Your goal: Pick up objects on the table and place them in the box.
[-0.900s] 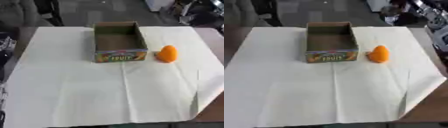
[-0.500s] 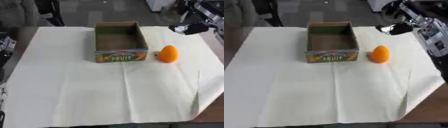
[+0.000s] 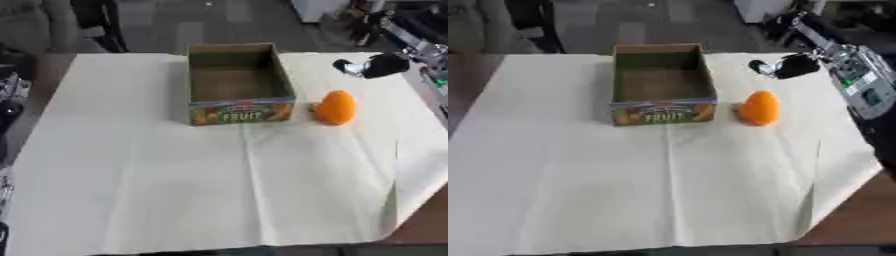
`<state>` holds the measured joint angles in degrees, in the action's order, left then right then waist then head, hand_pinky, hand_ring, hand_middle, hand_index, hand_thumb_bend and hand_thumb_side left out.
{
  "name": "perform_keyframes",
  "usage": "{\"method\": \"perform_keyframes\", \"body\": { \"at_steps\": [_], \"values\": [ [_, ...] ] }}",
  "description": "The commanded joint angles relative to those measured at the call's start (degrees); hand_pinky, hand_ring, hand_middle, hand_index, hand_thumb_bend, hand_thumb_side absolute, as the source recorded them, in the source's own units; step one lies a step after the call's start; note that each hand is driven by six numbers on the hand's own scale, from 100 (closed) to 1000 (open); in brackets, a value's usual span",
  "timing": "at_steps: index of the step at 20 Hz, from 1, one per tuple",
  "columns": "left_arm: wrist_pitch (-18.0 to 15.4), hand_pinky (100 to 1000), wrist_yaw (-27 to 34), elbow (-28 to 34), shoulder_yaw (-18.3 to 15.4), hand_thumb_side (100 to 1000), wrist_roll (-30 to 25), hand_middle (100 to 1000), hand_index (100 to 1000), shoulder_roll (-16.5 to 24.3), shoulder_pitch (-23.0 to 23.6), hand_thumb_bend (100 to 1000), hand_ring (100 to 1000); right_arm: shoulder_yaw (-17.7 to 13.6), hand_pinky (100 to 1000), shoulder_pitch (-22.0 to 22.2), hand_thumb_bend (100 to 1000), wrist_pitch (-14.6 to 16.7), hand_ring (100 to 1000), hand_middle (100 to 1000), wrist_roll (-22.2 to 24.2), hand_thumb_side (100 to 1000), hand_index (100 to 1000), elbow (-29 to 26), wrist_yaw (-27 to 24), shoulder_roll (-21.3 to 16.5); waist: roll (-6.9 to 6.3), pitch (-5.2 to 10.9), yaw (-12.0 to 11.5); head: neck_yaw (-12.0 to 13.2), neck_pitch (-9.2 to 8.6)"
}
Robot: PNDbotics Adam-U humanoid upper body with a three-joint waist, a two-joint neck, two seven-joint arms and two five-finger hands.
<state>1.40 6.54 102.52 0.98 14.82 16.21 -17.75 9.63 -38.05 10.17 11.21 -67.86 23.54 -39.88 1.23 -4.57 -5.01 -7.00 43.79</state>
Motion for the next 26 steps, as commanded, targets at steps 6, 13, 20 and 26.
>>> {"method": "perform_keyframes", "body": {
  "at_steps": [6, 13, 20, 26],
  "values": [
    [0.0, 611, 0.0, 0.9, -0.2, 372, 0.0, 583, 725, 1.1, -0.9, 651, 602, -0.4, 633, -0.7, 444, 0.3, 723, 661, 0.5, 315, 801, 2.6, 2.3, -0.4, 0.03, 0.73, 0.2, -0.2, 0.33],
    [0.0, 610, 0.0, 0.9, -0.2, 372, 0.0, 584, 725, 1.1, -0.9, 652, 603, -0.4, 702, -0.6, 451, 0.6, 804, 754, 2.1, 353, 825, 5.0, 4.5, 0.3, -0.02, 0.71, 0.4, -0.3, 0.33],
    [0.0, 610, 0.0, 0.9, -0.2, 372, 0.0, 584, 725, 1.1, -0.8, 651, 603, -0.7, 809, -0.5, 464, 0.5, 889, 842, 5.1, 401, 857, 7.5, 6.8, 0.9, -0.15, 0.72, 0.5, -0.3, 0.33],
    [0.0, 611, 0.0, 0.9, -0.2, 372, 0.0, 584, 725, 1.1, -0.8, 651, 604, -1.2, 837, -0.5, 467, 0.1, 912, 869, 5.9, 408, 867, 9.6, 8.7, 1.5, -0.22, 0.69, 0.5, -0.3, 0.33]
  ]
}}
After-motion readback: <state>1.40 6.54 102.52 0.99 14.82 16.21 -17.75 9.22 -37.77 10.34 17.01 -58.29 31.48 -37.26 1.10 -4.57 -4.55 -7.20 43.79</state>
